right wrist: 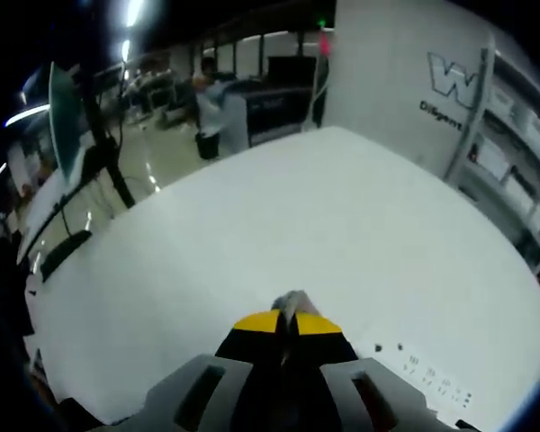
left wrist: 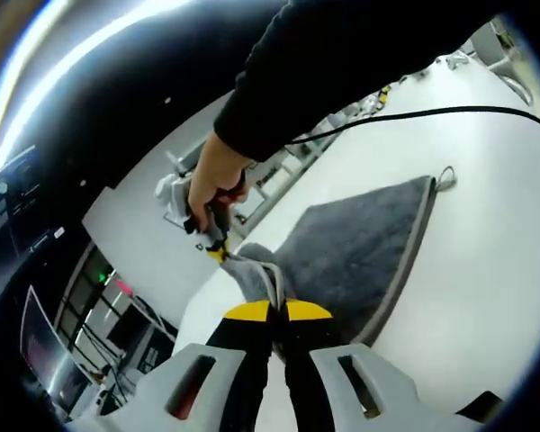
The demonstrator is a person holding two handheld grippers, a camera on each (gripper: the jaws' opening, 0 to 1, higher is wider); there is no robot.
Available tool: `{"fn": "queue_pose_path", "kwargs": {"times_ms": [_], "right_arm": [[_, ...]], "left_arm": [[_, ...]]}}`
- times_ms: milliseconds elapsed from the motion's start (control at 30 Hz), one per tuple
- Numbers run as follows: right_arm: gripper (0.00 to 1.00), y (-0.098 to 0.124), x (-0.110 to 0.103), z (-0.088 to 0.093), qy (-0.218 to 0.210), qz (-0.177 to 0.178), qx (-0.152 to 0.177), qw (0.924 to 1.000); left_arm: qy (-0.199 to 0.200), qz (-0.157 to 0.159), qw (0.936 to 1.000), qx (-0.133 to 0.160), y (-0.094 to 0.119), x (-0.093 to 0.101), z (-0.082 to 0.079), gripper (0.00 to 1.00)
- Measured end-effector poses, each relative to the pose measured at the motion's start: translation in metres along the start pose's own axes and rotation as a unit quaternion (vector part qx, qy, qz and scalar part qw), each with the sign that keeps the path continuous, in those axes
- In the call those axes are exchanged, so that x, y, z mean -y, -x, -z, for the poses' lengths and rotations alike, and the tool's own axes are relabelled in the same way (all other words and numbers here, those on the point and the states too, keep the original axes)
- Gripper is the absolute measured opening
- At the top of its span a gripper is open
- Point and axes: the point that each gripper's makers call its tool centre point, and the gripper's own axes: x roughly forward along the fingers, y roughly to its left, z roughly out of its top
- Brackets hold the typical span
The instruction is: Open the folded towel by lifting each exposed corner and separating the folded layers until the towel lies flat within the target outline without major curled edges
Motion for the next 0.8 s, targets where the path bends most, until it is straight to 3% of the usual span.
{"fn": "queue_pose_path", "kwargs": {"times_ms": [333, 800], "right_arm": [[0.0, -0.01, -0.009, -0.008, 0.004, -0.005, 0.004, 1.0], [0.0, -0.012, -0.026, 0.004, 0.007, -0.008, -0.004, 0.9999]], "left_arm": [[0.013, -0.008, 0.9998, -0.01, 0.004, -0.007, 0.01, 0.03], [0.017, -0.011, 0.9996, -0.02, 0.009, -0.011, 0.018, 0.03]]}}
